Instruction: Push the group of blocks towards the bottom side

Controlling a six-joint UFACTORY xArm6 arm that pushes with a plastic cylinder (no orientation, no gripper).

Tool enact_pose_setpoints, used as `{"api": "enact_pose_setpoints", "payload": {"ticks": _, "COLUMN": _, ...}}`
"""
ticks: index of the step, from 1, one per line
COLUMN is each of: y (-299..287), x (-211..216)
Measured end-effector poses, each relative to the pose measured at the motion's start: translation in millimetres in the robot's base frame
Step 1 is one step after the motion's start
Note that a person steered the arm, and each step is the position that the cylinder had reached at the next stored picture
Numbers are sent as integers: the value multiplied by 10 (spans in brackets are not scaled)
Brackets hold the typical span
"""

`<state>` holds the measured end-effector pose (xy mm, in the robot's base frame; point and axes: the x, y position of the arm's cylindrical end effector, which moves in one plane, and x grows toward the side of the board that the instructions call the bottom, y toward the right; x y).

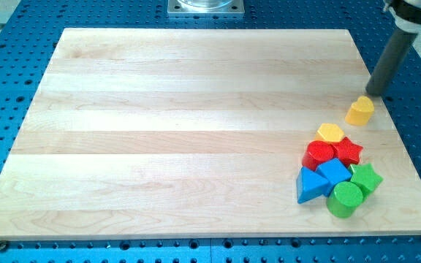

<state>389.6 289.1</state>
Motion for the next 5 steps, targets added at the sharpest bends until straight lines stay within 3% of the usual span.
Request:
{"api": "enact_pose_setpoints", "payload": {"ticks": 1, "y": -478, "x": 470}}
{"api": "enact_pose_setpoints", "payload": {"ticks": 5, "y": -723, "x": 457}}
